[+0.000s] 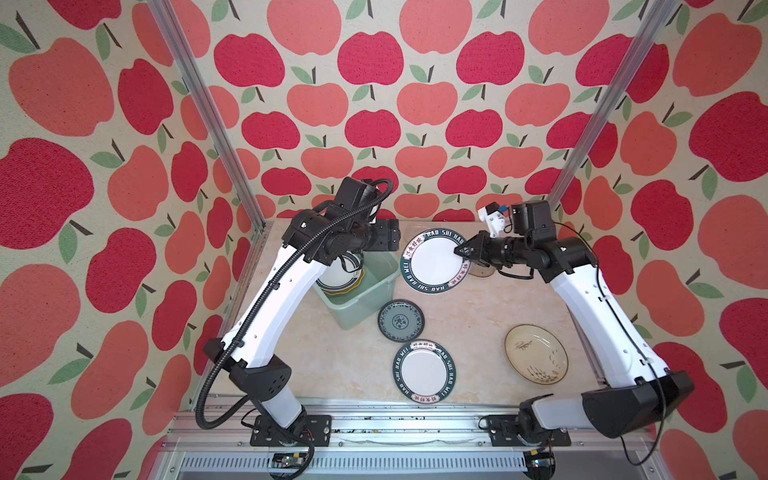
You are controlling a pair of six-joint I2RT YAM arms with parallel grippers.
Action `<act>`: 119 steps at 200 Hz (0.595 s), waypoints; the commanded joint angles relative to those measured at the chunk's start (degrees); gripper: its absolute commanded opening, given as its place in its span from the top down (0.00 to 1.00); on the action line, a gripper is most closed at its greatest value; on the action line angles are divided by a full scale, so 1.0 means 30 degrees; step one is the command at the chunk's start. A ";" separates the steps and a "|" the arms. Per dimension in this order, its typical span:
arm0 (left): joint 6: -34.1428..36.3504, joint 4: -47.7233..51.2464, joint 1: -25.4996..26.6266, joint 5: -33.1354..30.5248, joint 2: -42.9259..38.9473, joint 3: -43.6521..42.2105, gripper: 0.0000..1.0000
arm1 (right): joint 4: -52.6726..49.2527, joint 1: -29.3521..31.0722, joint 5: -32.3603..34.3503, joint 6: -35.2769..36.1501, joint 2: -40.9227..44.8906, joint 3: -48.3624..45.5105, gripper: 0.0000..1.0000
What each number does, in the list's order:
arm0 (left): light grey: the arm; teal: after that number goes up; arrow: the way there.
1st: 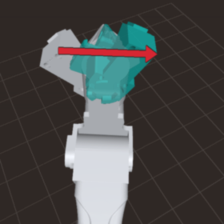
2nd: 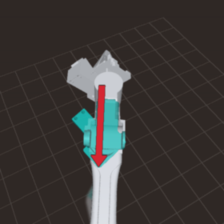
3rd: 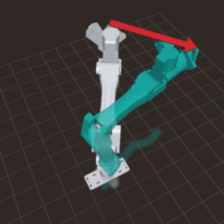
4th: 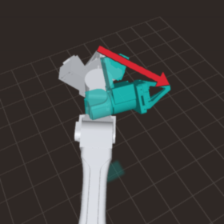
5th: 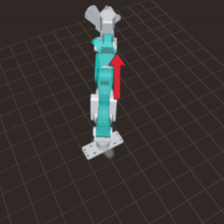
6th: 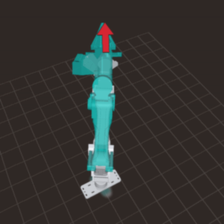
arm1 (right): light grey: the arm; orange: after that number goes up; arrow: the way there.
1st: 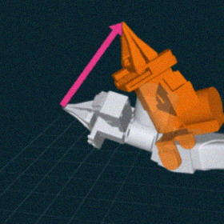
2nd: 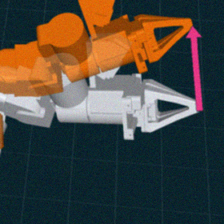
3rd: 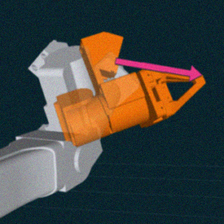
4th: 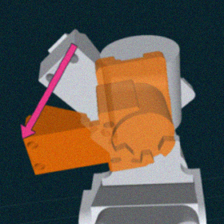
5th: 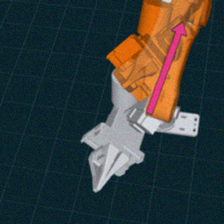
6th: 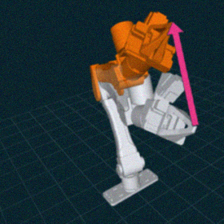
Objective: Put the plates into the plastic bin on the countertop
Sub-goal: 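Grip the raised plate edge with the right gripper and lift it toward the bin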
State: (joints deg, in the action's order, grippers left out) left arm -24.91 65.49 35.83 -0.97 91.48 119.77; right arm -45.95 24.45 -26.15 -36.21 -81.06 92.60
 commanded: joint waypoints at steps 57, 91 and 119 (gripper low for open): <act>-0.0921 -0.3517 -0.4595 0.1304 -0.8929 -0.8994 0.07 | 0.1114 0.3788 0.4473 -0.3720 -0.5423 0.6048 1.00; -0.1014 -0.2249 -0.6012 0.1553 -1.0599 -0.9741 0.06 | -0.0018 0.5167 0.6078 -0.3635 -0.9221 1.0464 1.00; -0.1137 -0.1172 -0.6401 0.1320 -1.1582 -1.0058 0.06 | -0.0596 0.6140 0.7509 -0.2880 -1.2404 1.4339 1.00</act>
State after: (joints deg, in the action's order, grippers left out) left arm -27.53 58.43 17.47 2.39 58.61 90.72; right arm -45.71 40.71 -9.10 -45.98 -112.86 126.58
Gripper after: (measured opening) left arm 0.935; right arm 0.092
